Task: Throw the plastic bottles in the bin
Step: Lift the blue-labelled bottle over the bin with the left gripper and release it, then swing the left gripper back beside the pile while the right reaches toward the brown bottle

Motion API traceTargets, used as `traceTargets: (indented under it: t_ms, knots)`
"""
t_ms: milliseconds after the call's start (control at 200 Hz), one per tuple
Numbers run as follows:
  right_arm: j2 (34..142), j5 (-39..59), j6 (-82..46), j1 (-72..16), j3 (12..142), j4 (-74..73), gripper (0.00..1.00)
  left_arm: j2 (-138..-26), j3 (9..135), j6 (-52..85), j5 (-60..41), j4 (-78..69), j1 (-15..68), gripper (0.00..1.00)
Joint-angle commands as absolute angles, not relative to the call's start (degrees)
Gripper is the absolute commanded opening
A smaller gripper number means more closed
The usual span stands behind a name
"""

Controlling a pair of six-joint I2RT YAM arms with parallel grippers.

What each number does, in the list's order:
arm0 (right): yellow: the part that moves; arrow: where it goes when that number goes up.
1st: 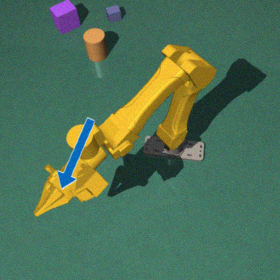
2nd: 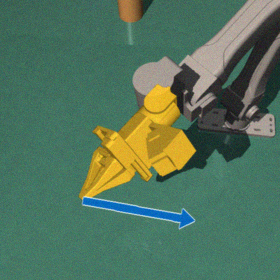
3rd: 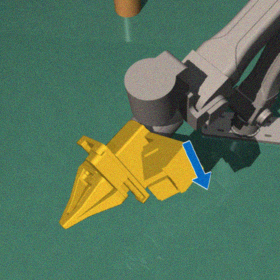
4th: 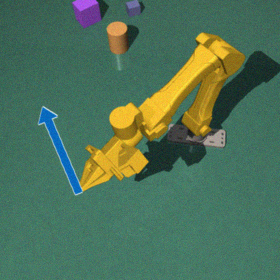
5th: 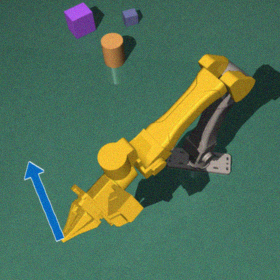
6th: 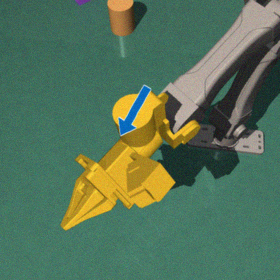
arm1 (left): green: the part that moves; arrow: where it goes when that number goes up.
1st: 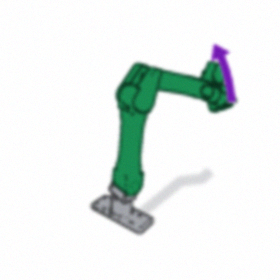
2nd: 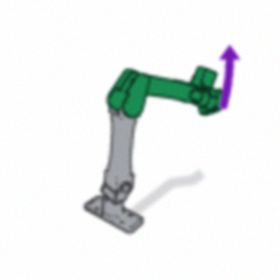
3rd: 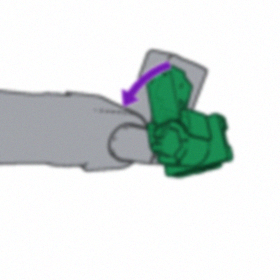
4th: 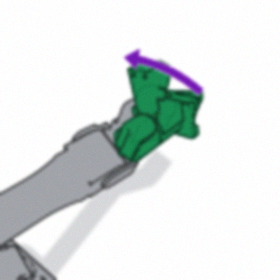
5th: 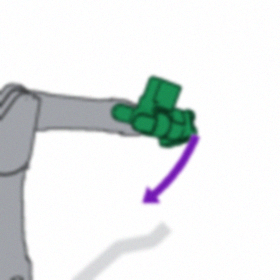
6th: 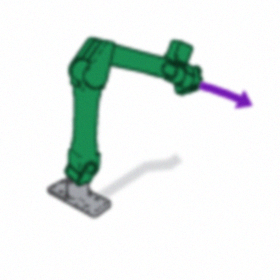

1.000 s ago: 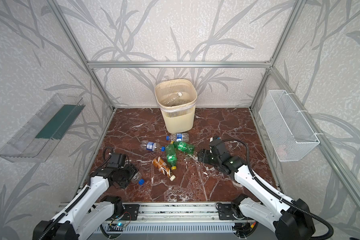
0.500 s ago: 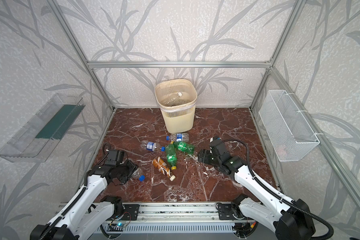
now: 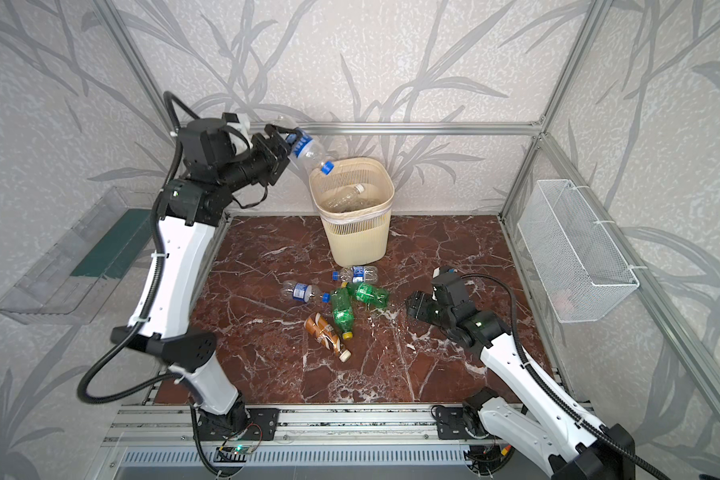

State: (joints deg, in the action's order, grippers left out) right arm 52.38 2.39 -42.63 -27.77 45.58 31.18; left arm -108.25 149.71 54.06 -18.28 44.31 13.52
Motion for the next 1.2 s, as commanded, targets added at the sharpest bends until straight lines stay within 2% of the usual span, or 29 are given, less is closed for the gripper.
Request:
traceTargets:
  t_ms: [0,65,150,190,385,545,715,920,1195]
  knots:
    - [49.45,0.69,-42.6,-27.5,45.09,34.04,0.76,-111.21,159.49,48.92,-13.2,70.69,12.74,0.98]
    - [48.81,1.08,-43.38,-27.34,43.47,32.99,0.76,-102.91,145.99,46.81,-10.22,69.11,12.77,0.99]
    - [49.41,1.97,-43.44,-27.4,42.48,32.45,0.76,-83.12,108.63,49.07,-8.59,48.32,12.01,0.99]
    - [49.65,2.33,-43.37,-27.37,42.08,32.08,0.76,-75.11,96.2,50.75,-7.97,41.25,11.45,0.99]
    - [51.04,4.05,-43.33,-27.34,40.28,30.31,0.76,-59.9,70.28,52.14,-8.67,42.43,10.92,0.97]
    - [51.93,5.33,-44.28,-27.37,38.75,28.16,0.76,-53.83,58.71,53.25,-9.03,43.16,10.73,0.97]
    - [53.32,6.09,-45.48,-28.6,38.24,26.44,0.75,-52.39,53.31,54.6,-10.2,42.06,10.73,0.95]
    - [57.04,3.53,-45.82,-35.23,40.19,25.35,0.75,-52.52,49.7,55.77,-10.54,41.4,10.63,0.95]
    - [67.92,2.29,-44.52,-43.68,45.01,21.71,0.75,-52.53,45.61,56.96,-11.44,40.11,10.28,0.94]
